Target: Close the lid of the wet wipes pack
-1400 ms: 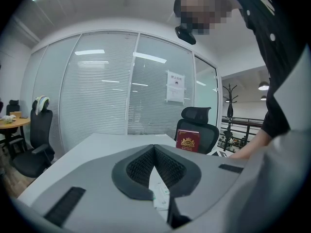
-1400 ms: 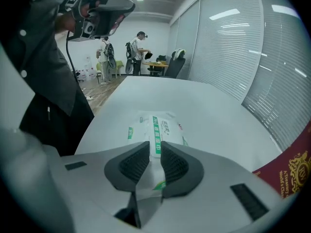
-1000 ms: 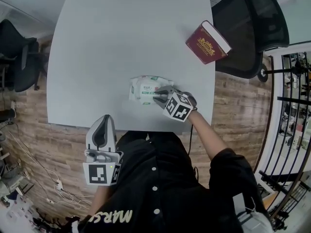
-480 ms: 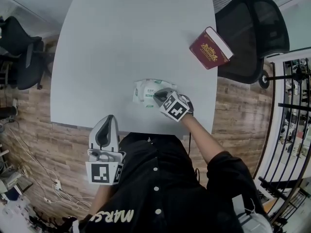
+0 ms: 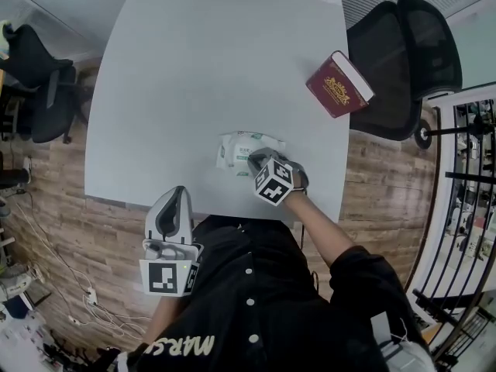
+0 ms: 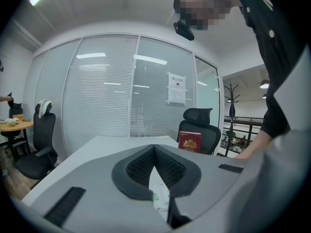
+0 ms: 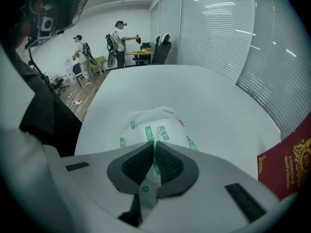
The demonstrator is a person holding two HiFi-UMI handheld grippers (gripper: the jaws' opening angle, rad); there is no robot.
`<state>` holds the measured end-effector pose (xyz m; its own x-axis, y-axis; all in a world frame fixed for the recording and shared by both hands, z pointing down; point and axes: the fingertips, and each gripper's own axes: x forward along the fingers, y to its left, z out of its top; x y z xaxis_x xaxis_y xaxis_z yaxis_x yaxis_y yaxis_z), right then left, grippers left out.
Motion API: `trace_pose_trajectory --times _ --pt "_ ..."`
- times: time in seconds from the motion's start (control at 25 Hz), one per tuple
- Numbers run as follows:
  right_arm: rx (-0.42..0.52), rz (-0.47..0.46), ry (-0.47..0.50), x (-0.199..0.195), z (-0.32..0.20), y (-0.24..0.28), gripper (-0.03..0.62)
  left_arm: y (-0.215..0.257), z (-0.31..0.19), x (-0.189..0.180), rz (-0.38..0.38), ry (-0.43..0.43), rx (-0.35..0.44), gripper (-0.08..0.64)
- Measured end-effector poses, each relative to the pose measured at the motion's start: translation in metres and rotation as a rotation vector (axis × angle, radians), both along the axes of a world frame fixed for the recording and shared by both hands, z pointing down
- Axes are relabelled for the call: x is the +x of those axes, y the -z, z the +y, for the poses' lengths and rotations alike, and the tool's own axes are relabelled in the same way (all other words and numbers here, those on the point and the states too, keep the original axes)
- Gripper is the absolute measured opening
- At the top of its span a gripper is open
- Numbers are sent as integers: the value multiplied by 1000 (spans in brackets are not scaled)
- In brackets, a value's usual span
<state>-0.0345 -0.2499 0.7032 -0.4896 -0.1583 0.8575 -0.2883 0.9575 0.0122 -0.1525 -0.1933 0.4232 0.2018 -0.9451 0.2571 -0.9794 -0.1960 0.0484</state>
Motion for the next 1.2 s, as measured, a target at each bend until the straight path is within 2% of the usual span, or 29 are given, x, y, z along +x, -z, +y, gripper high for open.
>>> trace_pose_trajectory --times 0.2,0.48,0.6,0.8,0.96,1.2 --pt "61 48 13 -1 0 -2 38 3 -3 0 2 -6 15 6" --pt "61 42 -1 0 0 4 38 11 -9 4 2 -31 51 6" --pt "68 -41 -62 3 -7 28 38 16 -15 7 7 -50 79 6" --pt "64 -256 -229 18 -29 98 37 20 -25 16 8 -89 98 6" --pt "128 -390 -341 40 -43 158 35 28 -35 24 35 -113 120 6" --pt "244 -540 -471 78 -49 227 35 35 -46 24 25 -140 159 6"
